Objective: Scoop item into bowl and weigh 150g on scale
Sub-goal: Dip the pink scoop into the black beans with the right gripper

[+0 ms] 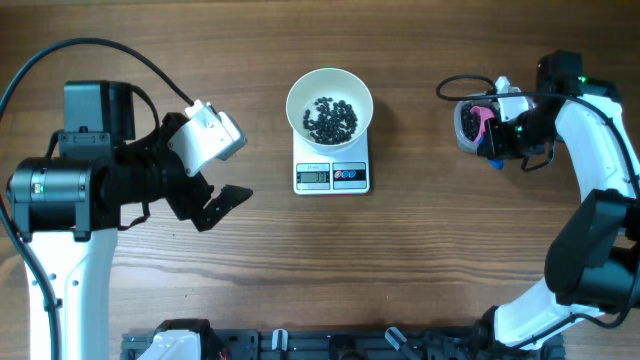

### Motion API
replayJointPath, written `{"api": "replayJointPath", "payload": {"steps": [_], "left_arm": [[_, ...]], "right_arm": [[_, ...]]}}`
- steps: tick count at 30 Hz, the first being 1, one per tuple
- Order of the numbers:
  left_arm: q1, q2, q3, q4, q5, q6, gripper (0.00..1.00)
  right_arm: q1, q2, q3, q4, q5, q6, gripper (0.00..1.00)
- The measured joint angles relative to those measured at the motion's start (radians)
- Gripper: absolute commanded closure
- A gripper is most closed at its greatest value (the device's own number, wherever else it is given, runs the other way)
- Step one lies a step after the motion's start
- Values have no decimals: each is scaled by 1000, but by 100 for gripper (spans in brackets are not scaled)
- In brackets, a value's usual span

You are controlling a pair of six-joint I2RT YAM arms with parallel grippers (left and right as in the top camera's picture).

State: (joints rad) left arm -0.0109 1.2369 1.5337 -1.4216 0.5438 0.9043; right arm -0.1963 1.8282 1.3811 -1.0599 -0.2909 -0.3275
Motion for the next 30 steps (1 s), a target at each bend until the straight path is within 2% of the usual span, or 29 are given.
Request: {"api": "replayJointPath", "payload": {"steps": [6,15,30], "left_arm": [[0,0,0,0,0,0,0],[0,0,0,0,0,0,0],[0,0,0,0,0,0,0]], "right_arm": [[-1,29,0,22,-27,0,96],[-37,83,3,18,-174,9,96],[-208,104,3,2,-305,35,96]]}}
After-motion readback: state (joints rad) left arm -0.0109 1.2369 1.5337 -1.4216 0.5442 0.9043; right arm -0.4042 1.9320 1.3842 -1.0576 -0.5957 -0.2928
